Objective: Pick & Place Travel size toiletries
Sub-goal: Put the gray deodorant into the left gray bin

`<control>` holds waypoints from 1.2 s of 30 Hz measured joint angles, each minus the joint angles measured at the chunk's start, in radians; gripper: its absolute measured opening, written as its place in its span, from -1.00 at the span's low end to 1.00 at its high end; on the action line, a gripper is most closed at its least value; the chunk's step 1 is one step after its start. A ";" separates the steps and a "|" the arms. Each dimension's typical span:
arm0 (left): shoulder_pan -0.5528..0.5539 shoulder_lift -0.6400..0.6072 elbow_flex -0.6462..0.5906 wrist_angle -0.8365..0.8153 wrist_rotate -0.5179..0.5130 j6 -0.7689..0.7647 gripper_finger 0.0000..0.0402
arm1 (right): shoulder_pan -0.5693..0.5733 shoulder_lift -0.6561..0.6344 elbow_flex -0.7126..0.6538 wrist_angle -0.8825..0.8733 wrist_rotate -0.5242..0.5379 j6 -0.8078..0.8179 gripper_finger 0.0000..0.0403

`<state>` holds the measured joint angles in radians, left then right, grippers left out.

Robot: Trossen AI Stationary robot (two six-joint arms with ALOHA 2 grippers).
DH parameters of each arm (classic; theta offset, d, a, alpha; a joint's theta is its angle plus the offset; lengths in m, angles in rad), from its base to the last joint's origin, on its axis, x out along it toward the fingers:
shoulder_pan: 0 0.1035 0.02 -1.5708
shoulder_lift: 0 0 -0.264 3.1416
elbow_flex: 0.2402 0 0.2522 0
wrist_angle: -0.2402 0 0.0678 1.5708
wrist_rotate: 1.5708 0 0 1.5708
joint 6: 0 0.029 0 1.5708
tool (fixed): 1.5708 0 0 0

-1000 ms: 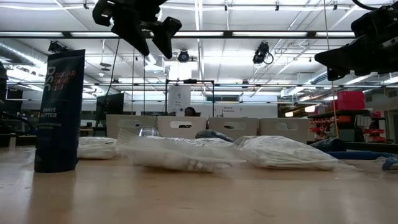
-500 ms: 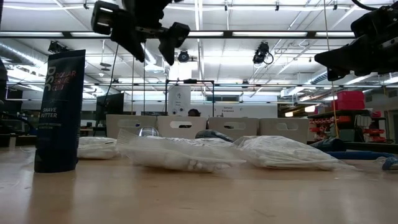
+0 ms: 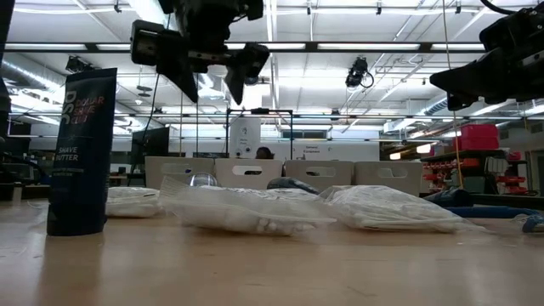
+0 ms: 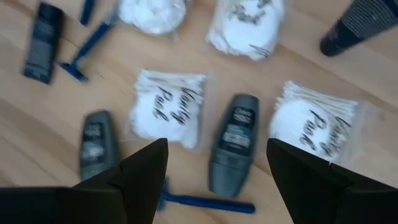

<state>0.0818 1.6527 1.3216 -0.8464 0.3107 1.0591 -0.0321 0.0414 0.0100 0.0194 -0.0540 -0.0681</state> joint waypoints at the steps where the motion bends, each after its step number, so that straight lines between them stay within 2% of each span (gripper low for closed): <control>1: 0.000 0.005 -0.004 0.002 0.000 0.003 0.39 | 0.000 0.000 0.000 0.000 0.000 0.000 -0.93; 20: 0.027 0.004 -0.278 0.254 -0.007 0.080 0.39 | 0.000 0.003 0.000 -0.001 0.000 0.000 -0.93; 29: 0.047 0.004 -0.293 0.265 0.004 0.164 0.39 | 0.000 0.003 0.000 -0.001 0.000 0.000 -0.93; 36: 0.047 0.020 -0.294 0.256 0.099 0.293 0.39 | 0.000 0.003 0.000 -0.001 0.000 0.000 -0.93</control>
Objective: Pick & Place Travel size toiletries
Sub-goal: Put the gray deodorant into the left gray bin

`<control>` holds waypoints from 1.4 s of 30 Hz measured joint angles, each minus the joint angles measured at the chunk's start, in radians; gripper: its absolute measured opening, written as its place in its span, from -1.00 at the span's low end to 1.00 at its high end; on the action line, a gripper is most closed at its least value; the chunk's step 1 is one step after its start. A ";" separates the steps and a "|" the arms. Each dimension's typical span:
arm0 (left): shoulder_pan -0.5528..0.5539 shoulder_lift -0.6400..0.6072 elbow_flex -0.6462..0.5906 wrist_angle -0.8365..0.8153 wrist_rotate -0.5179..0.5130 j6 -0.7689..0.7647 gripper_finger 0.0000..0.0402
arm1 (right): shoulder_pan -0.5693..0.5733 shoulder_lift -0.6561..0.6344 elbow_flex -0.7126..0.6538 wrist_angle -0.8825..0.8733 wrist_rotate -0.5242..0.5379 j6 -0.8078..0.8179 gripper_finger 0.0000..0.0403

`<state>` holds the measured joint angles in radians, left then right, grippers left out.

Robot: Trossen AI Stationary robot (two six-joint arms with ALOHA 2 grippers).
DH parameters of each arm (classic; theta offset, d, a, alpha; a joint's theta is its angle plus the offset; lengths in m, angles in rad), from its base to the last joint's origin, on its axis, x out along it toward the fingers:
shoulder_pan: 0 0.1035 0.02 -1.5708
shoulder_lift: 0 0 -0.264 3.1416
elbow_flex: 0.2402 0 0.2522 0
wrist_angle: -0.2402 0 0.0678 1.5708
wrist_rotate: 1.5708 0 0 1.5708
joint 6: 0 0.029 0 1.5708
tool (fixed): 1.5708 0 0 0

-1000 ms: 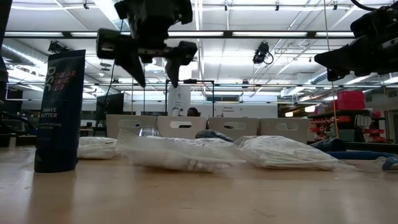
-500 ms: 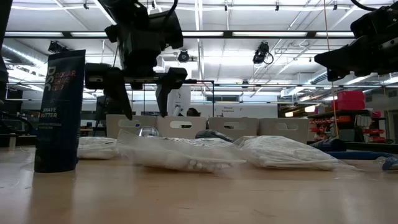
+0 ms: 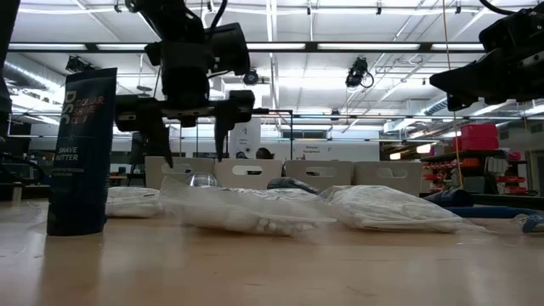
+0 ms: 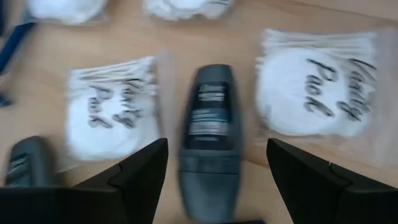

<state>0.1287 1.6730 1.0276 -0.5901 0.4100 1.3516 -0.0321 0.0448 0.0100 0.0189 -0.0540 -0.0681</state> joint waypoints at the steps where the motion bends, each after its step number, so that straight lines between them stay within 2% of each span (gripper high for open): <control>1: 0.000 0.006 0.001 0.006 0.004 0.005 0.39 | 0.000 0.000 0.000 0.000 0.000 0.000 -0.93; 18: 0.030 0.081 0.003 0.055 0.003 0.018 0.39 | 0.000 0.001 0.000 0.001 -0.001 0.000 -0.93; 23: 0.047 0.082 0.003 0.066 0.028 0.018 0.39 | 0.000 0.001 0.000 0.000 0.000 0.000 -0.93; 33: 0.057 0.160 0.005 0.071 0.057 0.015 0.39 | 0.000 0.001 0.000 0.002 -0.001 0.000 -0.93; 42: 0.059 0.163 0.004 0.065 0.056 0.001 0.39 | 0.000 0.004 0.000 0.002 0.000 0.000 -0.93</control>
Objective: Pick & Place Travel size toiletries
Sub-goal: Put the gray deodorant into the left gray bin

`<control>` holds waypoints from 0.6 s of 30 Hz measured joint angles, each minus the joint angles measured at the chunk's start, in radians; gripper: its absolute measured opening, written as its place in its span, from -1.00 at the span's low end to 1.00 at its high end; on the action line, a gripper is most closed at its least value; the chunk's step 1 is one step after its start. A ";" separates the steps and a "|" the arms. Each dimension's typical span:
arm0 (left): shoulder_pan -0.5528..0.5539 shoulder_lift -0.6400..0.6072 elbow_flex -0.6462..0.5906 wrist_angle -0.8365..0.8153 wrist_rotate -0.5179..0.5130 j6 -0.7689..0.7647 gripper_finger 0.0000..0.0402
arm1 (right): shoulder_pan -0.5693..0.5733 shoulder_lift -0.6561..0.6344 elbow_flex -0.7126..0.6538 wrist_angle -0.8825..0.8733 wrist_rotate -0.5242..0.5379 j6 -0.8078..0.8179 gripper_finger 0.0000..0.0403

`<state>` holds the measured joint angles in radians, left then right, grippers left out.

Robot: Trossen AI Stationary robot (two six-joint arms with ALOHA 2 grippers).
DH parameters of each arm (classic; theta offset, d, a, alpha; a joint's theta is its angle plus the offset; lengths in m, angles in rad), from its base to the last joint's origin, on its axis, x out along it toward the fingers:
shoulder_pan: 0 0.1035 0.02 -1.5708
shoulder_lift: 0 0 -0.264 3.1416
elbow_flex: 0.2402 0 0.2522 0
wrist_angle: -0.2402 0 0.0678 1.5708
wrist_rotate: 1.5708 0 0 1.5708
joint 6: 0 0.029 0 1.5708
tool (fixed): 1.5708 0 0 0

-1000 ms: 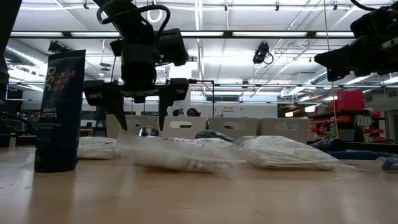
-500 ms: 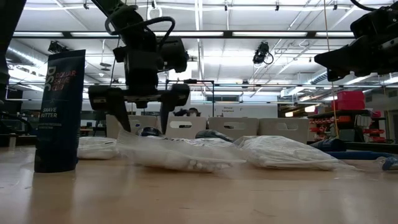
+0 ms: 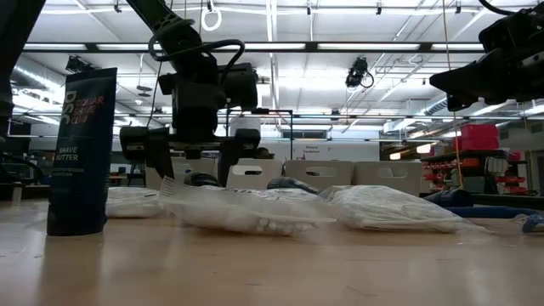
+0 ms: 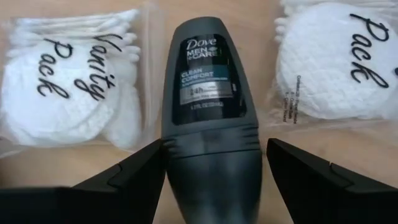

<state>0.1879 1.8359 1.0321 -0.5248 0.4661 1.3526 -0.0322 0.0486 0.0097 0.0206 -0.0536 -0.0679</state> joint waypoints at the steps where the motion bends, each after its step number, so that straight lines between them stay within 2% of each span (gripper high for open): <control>1: 0.000 0.000 0.000 0.001 0.003 -0.008 0.39 | 0.000 0.000 0.000 -0.001 -0.001 0.000 -0.93; 4: 0.000 0.000 0.000 0.000 0.014 -0.012 0.37 | 0.000 0.000 0.000 -0.001 0.000 0.000 -0.93; 13: 0.000 0.000 0.000 0.000 0.024 -0.039 0.14 | 0.000 0.000 0.000 -0.002 0.000 0.000 -0.93; 18: 0.000 0.000 0.000 0.000 0.024 -0.054 0.12 | 0.000 0.000 0.000 -0.002 0.000 0.000 -0.93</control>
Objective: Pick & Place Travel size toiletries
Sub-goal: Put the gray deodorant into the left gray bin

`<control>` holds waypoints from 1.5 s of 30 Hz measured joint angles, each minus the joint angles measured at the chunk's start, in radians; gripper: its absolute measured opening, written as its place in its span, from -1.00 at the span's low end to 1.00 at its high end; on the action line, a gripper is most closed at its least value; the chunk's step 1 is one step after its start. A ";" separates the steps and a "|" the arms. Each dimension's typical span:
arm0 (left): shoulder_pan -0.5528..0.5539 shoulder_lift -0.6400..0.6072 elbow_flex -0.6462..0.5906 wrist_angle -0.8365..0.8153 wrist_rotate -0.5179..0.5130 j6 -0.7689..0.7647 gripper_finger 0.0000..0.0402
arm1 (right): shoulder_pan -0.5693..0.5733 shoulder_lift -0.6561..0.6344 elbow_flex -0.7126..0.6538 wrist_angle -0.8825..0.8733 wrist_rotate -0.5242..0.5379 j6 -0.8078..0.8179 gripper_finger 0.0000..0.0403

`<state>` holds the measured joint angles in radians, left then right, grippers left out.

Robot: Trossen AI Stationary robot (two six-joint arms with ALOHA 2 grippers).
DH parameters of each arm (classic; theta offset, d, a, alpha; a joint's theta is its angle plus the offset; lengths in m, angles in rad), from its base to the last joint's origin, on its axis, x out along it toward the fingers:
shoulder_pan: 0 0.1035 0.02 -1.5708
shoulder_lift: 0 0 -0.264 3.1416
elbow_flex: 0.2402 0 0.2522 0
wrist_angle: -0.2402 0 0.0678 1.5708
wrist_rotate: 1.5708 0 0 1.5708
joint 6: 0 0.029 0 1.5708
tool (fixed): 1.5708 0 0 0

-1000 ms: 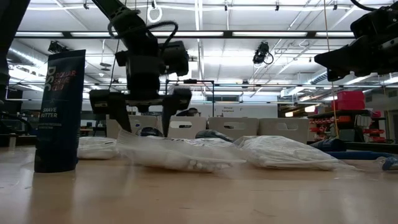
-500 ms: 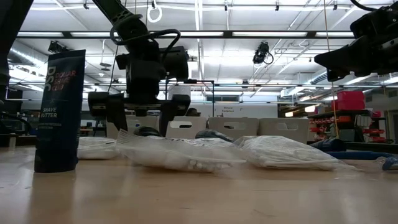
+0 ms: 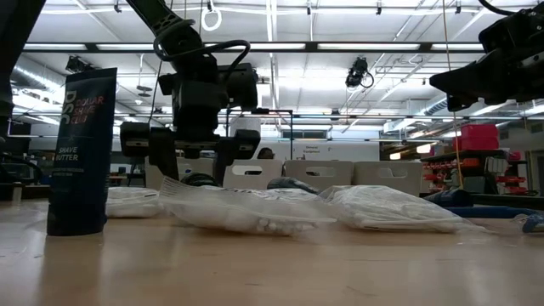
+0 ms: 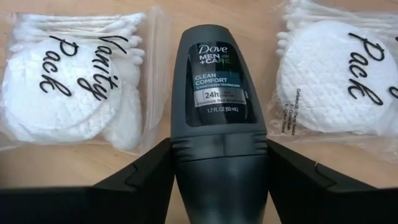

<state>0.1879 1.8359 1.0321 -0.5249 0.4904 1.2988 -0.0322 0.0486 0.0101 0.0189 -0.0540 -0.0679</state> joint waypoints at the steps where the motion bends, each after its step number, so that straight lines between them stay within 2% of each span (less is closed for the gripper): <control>1: 0.000 0.000 0.000 0.000 0.000 -0.001 0.12 | 0.000 0.000 0.000 0.000 0.000 0.000 -0.93; 8: 0.000 -0.037 0.000 -0.023 -0.006 -0.054 0.10 | 0.000 0.000 0.000 0.000 0.000 0.000 -0.93; 16: 0.000 -0.181 0.000 -0.027 -0.008 -0.188 0.10 | 0.000 0.000 0.000 0.000 0.000 0.000 -0.93; 28: 0.000 -0.358 0.000 -0.032 -0.097 -0.361 0.08 | 0.000 0.000 0.000 0.000 0.000 0.000 -0.93; 33: 0.000 -0.380 0.000 -0.029 -0.164 -0.422 0.09 | 0.000 0.000 0.000 0.000 0.000 0.000 -0.93; 39: 0.007 -0.381 0.000 0.007 -0.356 -0.634 0.08 | 0.000 0.000 0.000 0.000 0.000 0.000 -0.93; 45: 0.045 -0.381 0.000 0.023 -0.440 -0.834 0.10 | 0.000 0.000 0.000 0.000 0.000 0.000 -0.93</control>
<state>0.2329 1.4553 1.0321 -0.5017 0.0500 0.4644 -0.0320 0.0486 0.0100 0.0189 -0.0540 -0.0680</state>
